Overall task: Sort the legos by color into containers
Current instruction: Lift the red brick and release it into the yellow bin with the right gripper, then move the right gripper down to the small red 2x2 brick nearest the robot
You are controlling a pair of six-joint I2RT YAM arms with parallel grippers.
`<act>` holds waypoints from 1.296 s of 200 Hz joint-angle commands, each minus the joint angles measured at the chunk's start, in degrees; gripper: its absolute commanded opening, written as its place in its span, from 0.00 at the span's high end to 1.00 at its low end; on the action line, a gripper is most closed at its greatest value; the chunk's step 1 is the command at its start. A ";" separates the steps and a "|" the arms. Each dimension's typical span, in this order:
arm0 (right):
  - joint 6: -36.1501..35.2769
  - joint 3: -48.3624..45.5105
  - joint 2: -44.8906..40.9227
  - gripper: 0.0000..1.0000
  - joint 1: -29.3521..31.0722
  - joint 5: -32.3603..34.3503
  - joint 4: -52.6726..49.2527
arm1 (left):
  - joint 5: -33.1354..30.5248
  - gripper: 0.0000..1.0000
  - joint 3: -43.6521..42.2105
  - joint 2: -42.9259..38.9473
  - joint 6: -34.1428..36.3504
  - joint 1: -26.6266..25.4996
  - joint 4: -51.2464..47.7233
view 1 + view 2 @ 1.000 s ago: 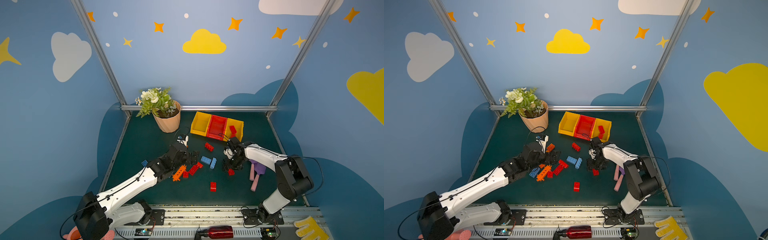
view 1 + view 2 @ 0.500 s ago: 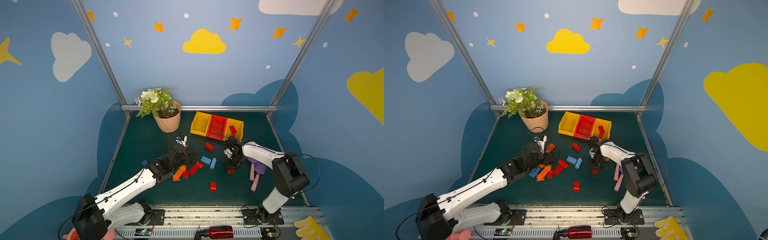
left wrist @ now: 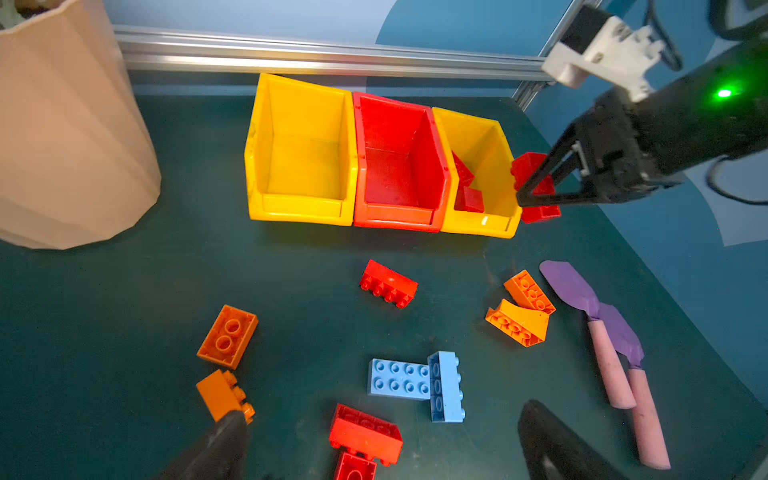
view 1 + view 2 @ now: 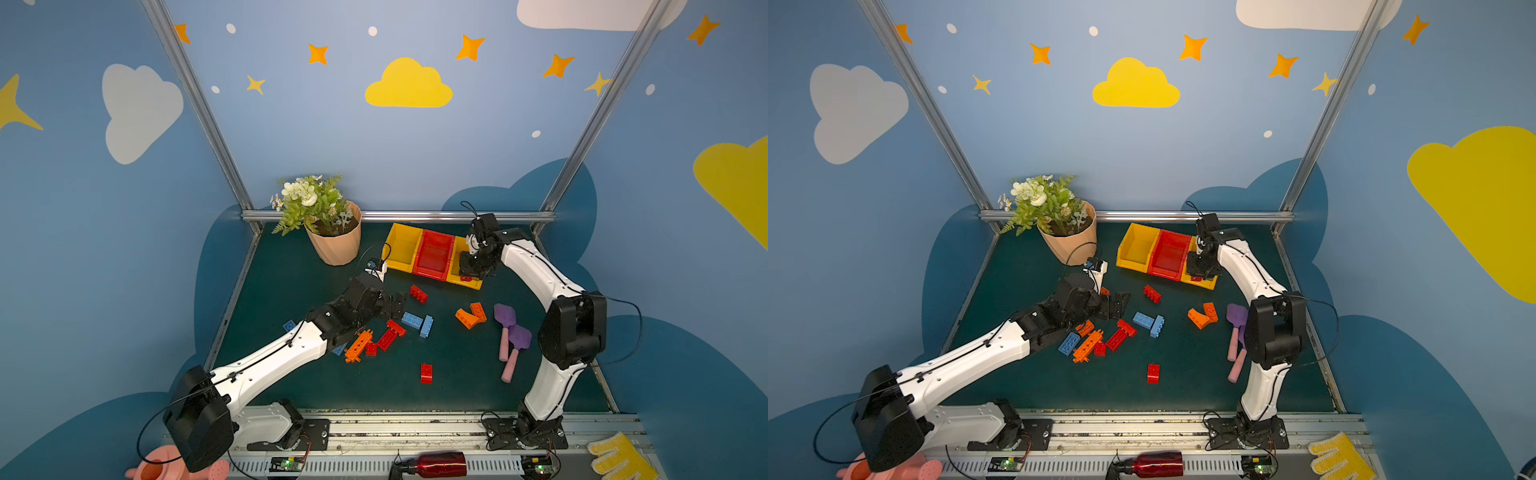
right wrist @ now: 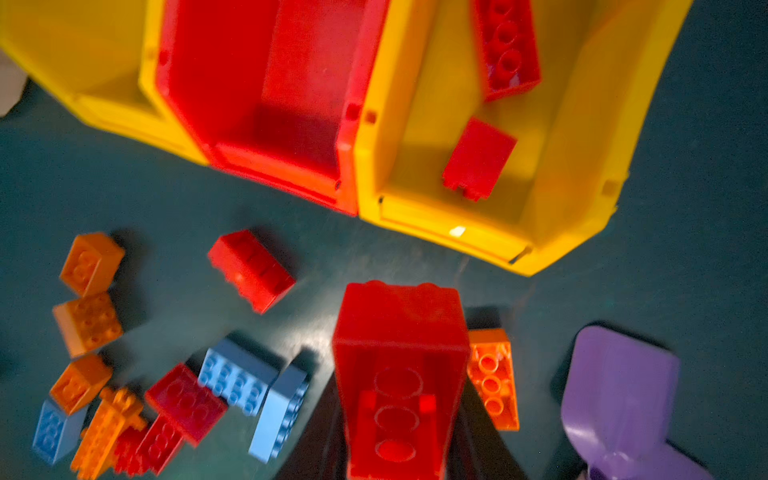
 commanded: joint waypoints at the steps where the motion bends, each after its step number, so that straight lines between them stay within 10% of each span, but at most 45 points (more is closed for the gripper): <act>1: 1.25 4.79 4.74 0.75 -1.24 2.24 -0.51 | 1.29 0.00 2.63 1.34 1.73 -0.11 0.65; 64: 1.72 20.71 18.65 0.71 -4.56 2.35 -2.46 | -1.97 0.00 4.87 2.76 5.77 -0.05 -1.23; 107: 1.92 25.31 21.63 0.36 -5.73 0.50 -3.72 | -4.43 0.00 5.70 2.78 5.73 0.13 -3.23; 132: 1.82 24.48 19.16 0.32 -5.51 -1.49 -5.00 | -4.75 0.00 4.92 2.13 5.05 0.14 -3.65; 199: 2.59 4.61 -0.44 0.32 -0.47 -1.96 -5.37 | -1.77 0.00 0.57 -1.89 -0.72 -0.46 -7.01; 259: 9.69 -21.53 -19.59 0.32 12.21 -1.27 -2.84 | -14.86 0.00 -7.92 -14.89 -12.26 -10.58 -16.09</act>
